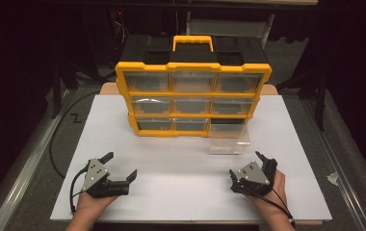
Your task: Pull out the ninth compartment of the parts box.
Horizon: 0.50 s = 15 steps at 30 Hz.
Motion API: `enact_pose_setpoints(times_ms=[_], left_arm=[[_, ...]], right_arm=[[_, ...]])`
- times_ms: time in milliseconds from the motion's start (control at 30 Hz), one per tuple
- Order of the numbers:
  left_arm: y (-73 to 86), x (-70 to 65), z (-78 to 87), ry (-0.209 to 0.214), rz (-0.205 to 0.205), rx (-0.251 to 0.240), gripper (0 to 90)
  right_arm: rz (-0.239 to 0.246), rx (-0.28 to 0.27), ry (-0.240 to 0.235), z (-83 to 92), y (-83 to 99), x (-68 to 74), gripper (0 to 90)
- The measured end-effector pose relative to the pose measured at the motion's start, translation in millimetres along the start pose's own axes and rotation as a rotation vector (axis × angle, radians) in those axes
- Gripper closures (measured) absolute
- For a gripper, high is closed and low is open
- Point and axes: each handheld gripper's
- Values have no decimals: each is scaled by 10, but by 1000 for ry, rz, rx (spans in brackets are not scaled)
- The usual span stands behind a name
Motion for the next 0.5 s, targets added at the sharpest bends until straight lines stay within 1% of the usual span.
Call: enact_pose_setpoints(times_ms=[67,133,167,200,233,267,300,333,367,400,433,467,500], left_arm=[[-2,-1,1,-1,-1,0,2],[-6,1,4,-2,-1,-3,2],[-6,1,4,-2,-1,-3,2],[-6,3,4,-2,0,-2,2],[-5,5,2,-2,2,0,2],[-5,6,2,-2,2,1,2],[-6,6,2,-2,3,0,2],[-6,5,2,-2,5,0,2],[-6,4,4,-3,7,0,2],[-7,4,11,-4,13,0,2],[-7,4,11,-4,13,0,2],[-6,6,18,-4,22,-4,2],[-6,11,23,-2,31,-5,2]], right_arm=[[-55,-12,-26,5,1,-32,11],[-129,-30,-59,13,4,-74,12],[-159,-35,-75,17,5,-92,11],[-210,-43,-102,27,6,-118,11],[-210,-43,-102,27,6,-118,11],[-318,-67,-143,65,22,-171,13],[-344,-74,-152,77,32,-197,17],[-344,-74,-152,77,32,-197,17],[-369,-75,-160,89,39,-214,23],[-459,-77,-207,107,83,-291,27],[-459,-77,-207,107,83,-291,27],[-529,-82,-230,108,132,-351,21],[-538,-81,-228,108,154,-377,14]])
Point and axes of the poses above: each handheld gripper's, and its own axes: z roughly backward along the jaws, y roughly out of its underside, x roughly to its left, and after that the axes turned 7 degrees about y, right-handed
